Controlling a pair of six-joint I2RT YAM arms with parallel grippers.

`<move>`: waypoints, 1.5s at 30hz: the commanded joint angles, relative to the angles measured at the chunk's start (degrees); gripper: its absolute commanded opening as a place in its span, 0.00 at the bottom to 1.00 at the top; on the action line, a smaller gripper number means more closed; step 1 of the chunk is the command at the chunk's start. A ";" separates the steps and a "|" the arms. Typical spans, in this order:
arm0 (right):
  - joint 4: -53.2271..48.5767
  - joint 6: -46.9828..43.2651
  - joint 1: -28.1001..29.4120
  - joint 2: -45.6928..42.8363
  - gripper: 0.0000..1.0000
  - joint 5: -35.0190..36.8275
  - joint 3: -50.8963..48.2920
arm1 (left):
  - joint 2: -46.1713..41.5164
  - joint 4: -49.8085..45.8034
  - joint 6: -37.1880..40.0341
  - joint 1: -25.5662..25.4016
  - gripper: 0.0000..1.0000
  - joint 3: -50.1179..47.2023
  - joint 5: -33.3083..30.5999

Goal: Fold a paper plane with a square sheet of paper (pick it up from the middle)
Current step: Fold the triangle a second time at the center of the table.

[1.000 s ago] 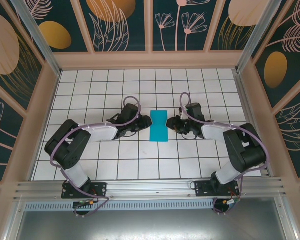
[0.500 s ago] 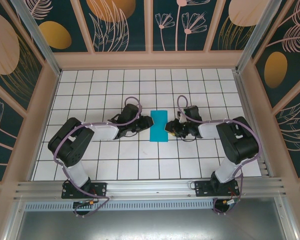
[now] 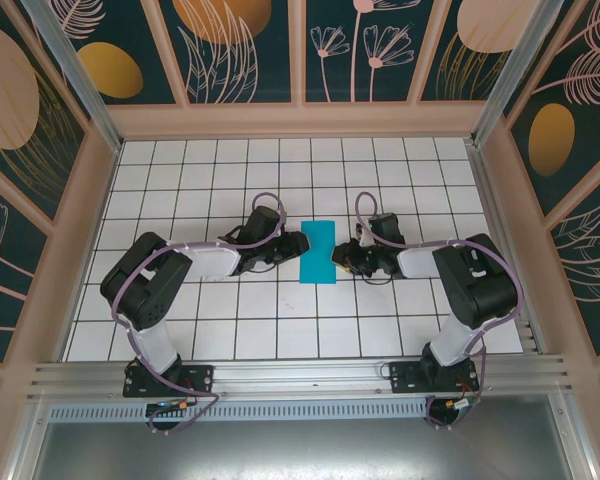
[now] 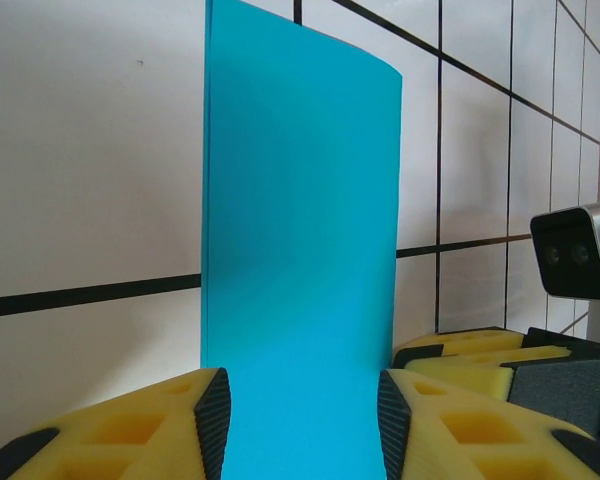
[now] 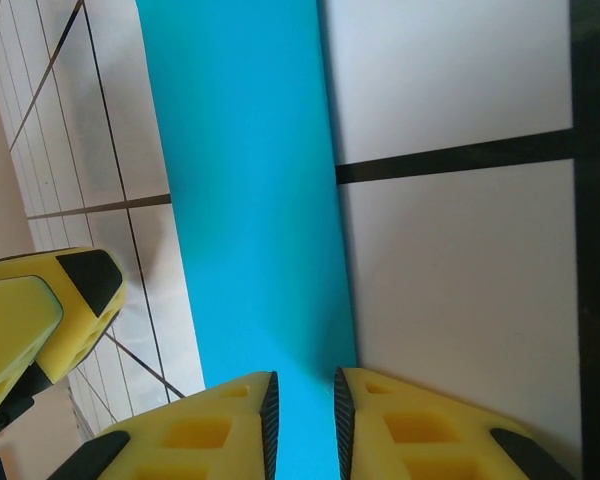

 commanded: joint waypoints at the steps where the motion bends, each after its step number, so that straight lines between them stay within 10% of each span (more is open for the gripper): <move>1: -4.14 0.41 -0.20 -0.67 0.24 3.28 -1.96 | 1.57 -1.73 1.20 0.25 0.45 2.04 1.51; 45: -14.81 -3.06 2.17 2.60 0.23 6.26 5.58 | 1.98 -4.31 1.99 0.25 0.51 3.45 1.08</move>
